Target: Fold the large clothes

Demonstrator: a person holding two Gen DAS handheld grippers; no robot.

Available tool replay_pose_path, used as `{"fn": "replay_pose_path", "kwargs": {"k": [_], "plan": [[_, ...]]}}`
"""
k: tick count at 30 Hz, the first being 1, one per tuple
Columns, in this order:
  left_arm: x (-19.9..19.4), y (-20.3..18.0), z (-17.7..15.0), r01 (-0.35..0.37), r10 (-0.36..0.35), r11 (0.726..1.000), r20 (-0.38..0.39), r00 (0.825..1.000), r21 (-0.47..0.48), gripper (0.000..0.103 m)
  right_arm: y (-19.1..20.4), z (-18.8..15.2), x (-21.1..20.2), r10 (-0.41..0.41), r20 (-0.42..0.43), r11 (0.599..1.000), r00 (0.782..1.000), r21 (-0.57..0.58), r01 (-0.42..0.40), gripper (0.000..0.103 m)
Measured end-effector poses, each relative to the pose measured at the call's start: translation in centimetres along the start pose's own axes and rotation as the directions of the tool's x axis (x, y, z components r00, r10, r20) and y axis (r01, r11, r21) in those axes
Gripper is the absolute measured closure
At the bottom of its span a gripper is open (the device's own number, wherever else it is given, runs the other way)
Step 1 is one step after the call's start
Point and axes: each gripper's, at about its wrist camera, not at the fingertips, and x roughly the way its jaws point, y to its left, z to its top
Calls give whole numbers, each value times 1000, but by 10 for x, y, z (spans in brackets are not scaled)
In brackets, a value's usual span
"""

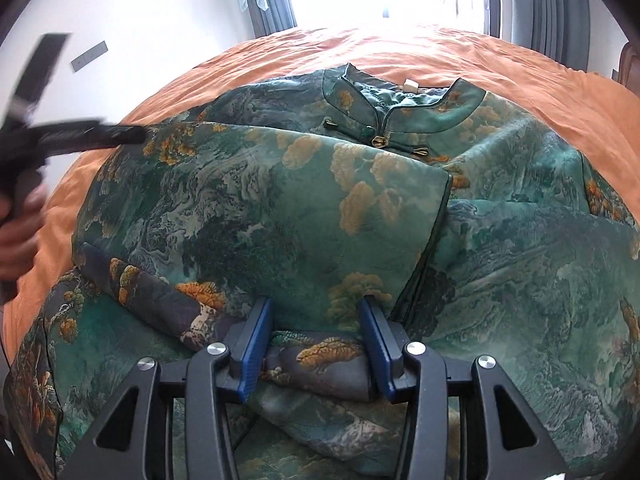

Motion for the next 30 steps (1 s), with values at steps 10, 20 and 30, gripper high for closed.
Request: {"fn": "replay_pose_path", "kwargs": {"k": [10, 20, 30], "plan": [[44, 5, -20, -39, 38, 999, -17, 999, -34, 22, -2, -1, 2, 10, 9, 1000, 1000, 2, -10, 57], [-30, 10, -90, -30, 31, 989, -11, 999, 145, 12, 14, -20, -76, -9, 63, 1000, 998, -18, 10, 53], [-68, 12, -104, 30, -30, 998, -3, 1000, 49, 12, 5, -111, -193, -99, 179, 995, 979, 40, 93, 51]]}}
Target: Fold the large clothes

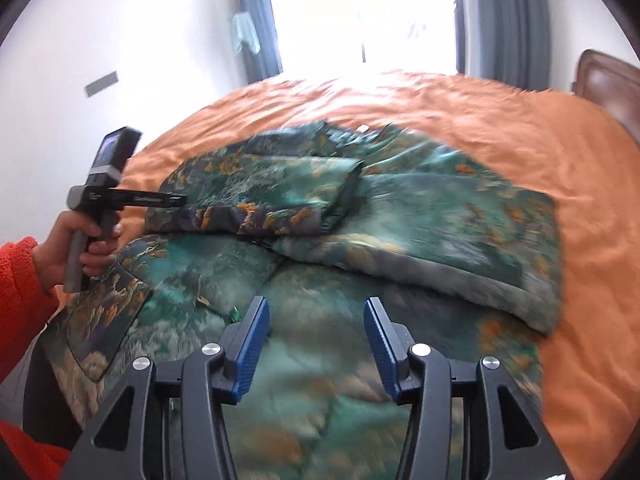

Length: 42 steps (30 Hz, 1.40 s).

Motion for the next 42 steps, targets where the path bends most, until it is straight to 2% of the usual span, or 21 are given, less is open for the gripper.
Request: {"fn": "replay_pose_path", "kwargs": {"k": [3, 5, 9, 13, 17, 21, 23, 26, 28, 32, 37, 42], "plan": [[-50, -9, -33, 16, -18, 1000, 81, 997, 25, 9, -3, -32, -43, -116, 76, 993, 990, 23, 115, 41], [-76, -20, -55, 23, -27, 999, 105, 994, 37, 8, -10, -51, -57, -166, 95, 985, 981, 72, 160, 40], [-117, -47, -91, 19, -26, 999, 142, 990, 48, 7, -20, -74, -63, -165, 61, 976, 984, 155, 154, 40], [-148, -68, -115, 14, -25, 998, 191, 981, 60, 6, -13, -80, -62, -185, 63, 977, 981, 124, 176, 40], [-173, -88, -133, -12, -8, 996, 242, 970, 83, 5, -4, -80, -62, -156, 69, 981, 985, 129, 146, 40], [-184, -91, -138, 43, -58, 997, 235, 970, 71, 4, 13, -80, -69, -169, 119, 981, 978, 113, 156, 39], [-187, -92, -140, 33, -49, 997, 241, 969, 71, 4, 21, -79, -73, -190, 147, 980, 971, 89, 178, 37], [-196, -90, -144, 2, -22, 997, 272, 962, 72, 4, 32, -80, -81, -206, 196, 979, 959, 45, 201, 27], [-202, -84, -148, -16, 1, 999, 282, 959, 49, 4, 36, -80, -84, -217, 208, 976, 954, 20, 218, 27], [-210, -62, -156, -18, 23, 1000, 273, 962, -22, 4, 33, -81, -88, -204, 191, 979, 960, 23, 204, 27], [-208, -33, -171, -71, 86, 995, 259, 962, -66, 4, 27, -91, -87, -232, 146, 973, 962, 26, 230, 27], [-193, -5, -177, -77, 97, 992, 210, 973, -102, 4, 21, -100, -92, -282, 124, 959, 951, 46, 279, 27]]}}
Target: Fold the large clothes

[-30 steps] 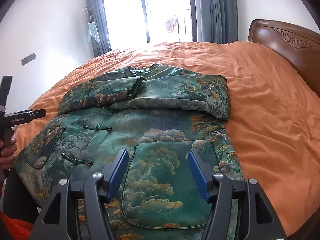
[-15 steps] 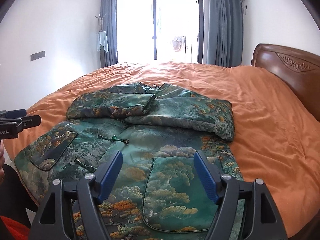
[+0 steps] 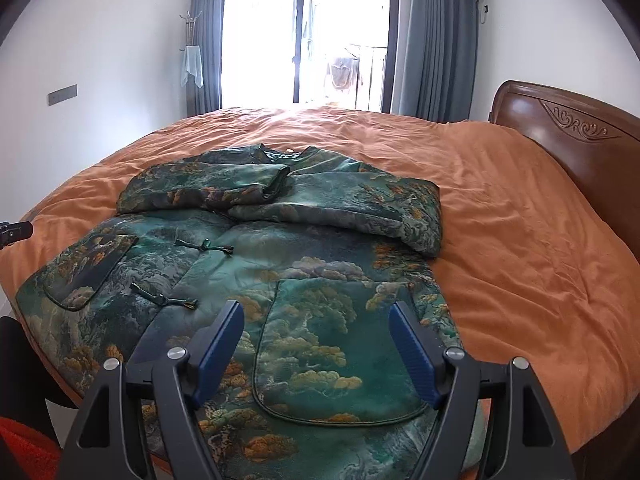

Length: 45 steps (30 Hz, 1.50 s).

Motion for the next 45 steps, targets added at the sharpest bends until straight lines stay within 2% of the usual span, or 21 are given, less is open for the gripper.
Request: {"fn": "replay_pose_path", "kwargs": {"k": [3, 8, 11, 14, 19, 25, 27, 29, 32, 36, 41, 43, 45], "plan": [[11, 8, -3, -6, 7, 999, -21, 1000, 33, 4, -5, -3, -3, -16, -18, 1000, 1000, -1, 16, 27], [35, 19, -13, 33, -22, 994, -103, 994, 103, 4, -28, -11, -6, -59, -67, 998, 996, -39, 56, 27], [47, 28, -20, 57, -41, 992, -144, 989, 112, 4, -59, -17, -5, -105, -117, 994, 988, -31, 102, 27], [61, 37, -27, 106, -91, 992, -192, 977, 70, 4, -98, -25, -2, -101, -188, 994, 977, 26, 108, 27], [89, 41, -40, 220, -220, 975, -296, 930, -33, 4, -147, -48, 15, 38, -327, 988, 944, 154, 13, 27], [100, 36, -51, 297, -297, 954, -321, 899, -51, 3, -151, -61, 39, 203, -353, 964, 913, 236, -123, 27], [102, 35, -53, 301, -301, 952, -333, 894, -51, 3, -146, -66, 52, 260, -366, 951, 893, 258, -171, 26], [101, 34, -53, 314, -309, 949, -343, 887, -43, 3, -140, -68, 58, 292, -366, 942, 883, 270, -200, 25], [97, 29, -55, 337, -319, 941, -363, 875, -13, 3, -128, -69, 59, 392, -359, 909, 847, 289, -299, 25], [92, 21, -61, 330, -288, 943, -376, 881, 49, 3, -119, -68, 62, 405, -369, 908, 836, 270, -320, 26], [87, 22, -55, 333, -302, 943, -393, 868, 12, 20, -127, -68, 62, 466, -336, 863, 818, 375, -338, 26], [87, 25, -54, 337, -316, 941, -389, 866, -13, 24, -133, -66, 63, 489, -305, 839, 817, 423, -343, 26], [92, 28, -54, 341, -331, 939, -394, 858, -45, 24, -134, -63, 63, 493, -295, 831, 819, 438, -343, 26]]}}
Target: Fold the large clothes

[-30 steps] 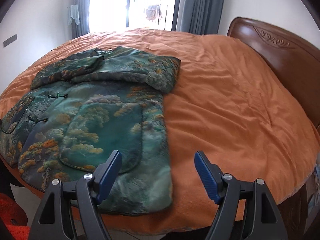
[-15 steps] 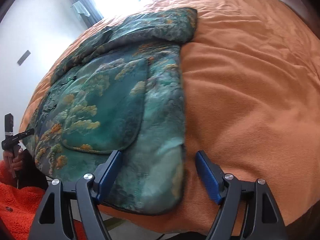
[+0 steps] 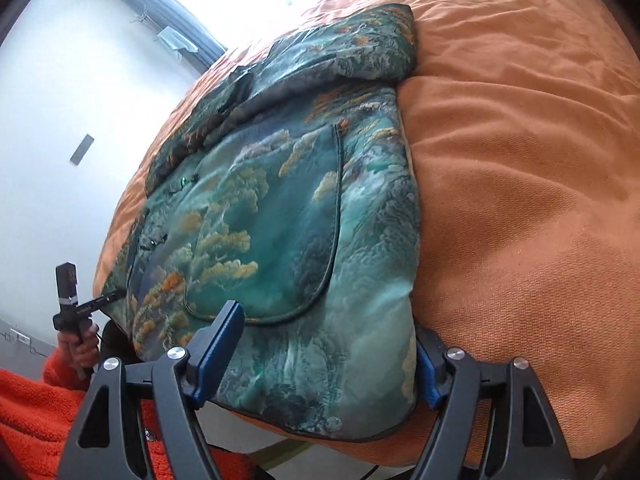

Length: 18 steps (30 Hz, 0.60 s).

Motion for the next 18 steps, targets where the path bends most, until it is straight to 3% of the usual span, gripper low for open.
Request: {"fn": "replay_pose_path", "kwargs": {"k": [5, 8, 18], "plan": [[6, -6, -1, -48, 48, 999, -7, 999, 23, 14, 8, -2, 8, -71, -27, 996, 997, -61, 69, 25], [7, -12, 0, -75, 76, 996, -7, 997, 44, 14, 12, -1, 5, -87, -25, 993, 996, -82, 85, 25], [8, -7, 1, -48, 48, 999, -1, 999, 13, 14, 5, 0, 7, -70, -40, 996, 997, -67, 67, 25]]}}
